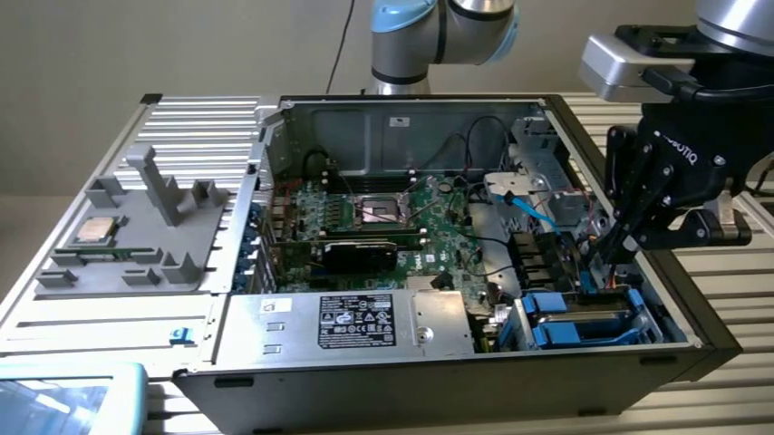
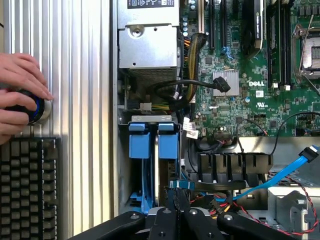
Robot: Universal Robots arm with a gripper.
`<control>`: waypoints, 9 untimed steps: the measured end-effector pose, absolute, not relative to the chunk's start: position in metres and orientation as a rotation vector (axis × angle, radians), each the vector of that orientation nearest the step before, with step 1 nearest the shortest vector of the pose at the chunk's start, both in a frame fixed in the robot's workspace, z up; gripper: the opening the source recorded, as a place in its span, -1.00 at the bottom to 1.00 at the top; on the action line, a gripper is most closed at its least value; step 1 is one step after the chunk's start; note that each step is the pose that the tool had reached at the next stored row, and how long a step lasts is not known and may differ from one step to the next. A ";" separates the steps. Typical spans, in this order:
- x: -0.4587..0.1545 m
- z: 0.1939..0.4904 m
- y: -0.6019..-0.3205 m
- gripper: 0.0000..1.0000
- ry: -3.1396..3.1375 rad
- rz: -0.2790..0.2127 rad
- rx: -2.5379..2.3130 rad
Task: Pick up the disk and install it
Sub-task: 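Insert the second disk wire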
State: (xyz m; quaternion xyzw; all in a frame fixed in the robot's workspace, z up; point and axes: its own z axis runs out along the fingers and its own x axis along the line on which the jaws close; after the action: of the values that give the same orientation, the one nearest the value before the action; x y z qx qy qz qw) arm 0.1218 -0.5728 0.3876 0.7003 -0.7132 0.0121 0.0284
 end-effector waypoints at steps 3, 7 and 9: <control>0.122 0.387 -0.573 -0.79 -2.144 0.036 2.222; 0.122 0.386 -0.573 -0.79 -2.064 0.031 2.304; 0.122 0.385 -0.573 -0.79 -2.025 0.026 2.346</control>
State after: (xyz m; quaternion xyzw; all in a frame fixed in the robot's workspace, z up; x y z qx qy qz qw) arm 0.1218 -0.5728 0.3850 0.7567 -0.6534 0.0084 0.0212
